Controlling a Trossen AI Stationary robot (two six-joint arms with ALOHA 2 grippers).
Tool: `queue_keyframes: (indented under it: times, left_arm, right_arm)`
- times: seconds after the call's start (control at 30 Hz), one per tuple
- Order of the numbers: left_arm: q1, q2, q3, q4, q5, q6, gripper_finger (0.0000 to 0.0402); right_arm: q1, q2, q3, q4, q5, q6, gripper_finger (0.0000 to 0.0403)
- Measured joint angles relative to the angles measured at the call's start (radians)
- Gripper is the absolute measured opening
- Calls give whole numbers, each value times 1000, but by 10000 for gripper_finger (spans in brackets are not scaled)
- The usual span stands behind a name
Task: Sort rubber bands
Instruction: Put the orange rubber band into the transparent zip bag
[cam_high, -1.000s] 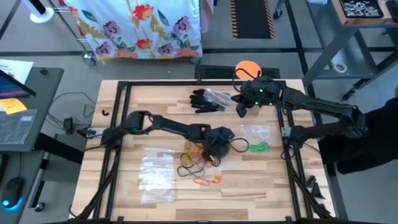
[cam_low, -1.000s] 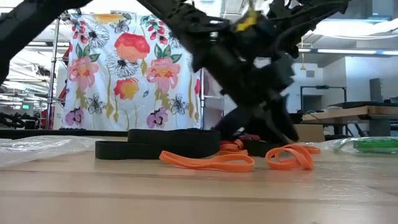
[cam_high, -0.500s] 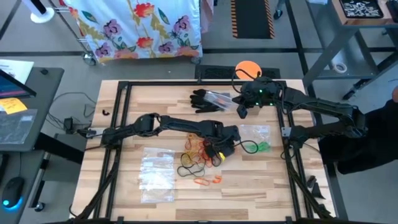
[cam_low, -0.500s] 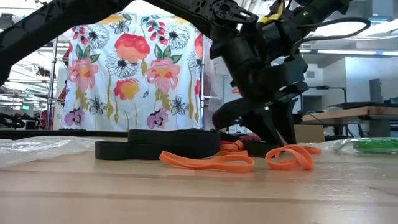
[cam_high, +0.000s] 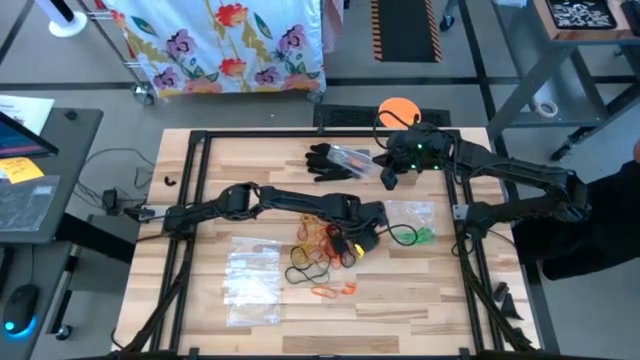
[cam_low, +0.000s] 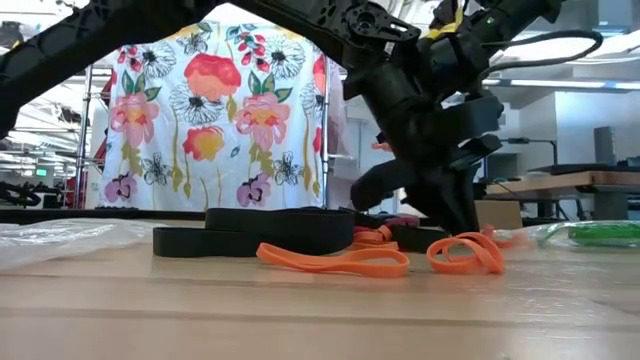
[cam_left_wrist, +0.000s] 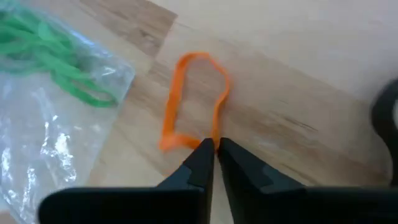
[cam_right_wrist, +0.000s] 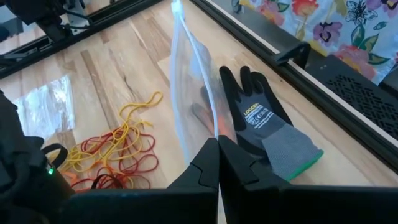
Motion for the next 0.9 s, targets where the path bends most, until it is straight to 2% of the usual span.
queue_keyframes:
  times: [0.1, 0.27, 0.43, 0.9]
  left_arm:
    - [0, -15, 25, -2, -8, -44, 5]
    - [0, -73, 48, -16, -22, -69, 1]
    - [0, -69, 46, 26, -8, -231, 7]
    - [-11, -75, 25, 57, -88, -230, 92]
  right_arm:
    - [0, 0, 0, 0, 0, 0, 0]
    - [0, 0, 0, -7, 0, -5, 0]
    - [0, 0, 0, -8, 0, -6, 0]
    - [0, 0, 0, -8, 0, -8, 0]
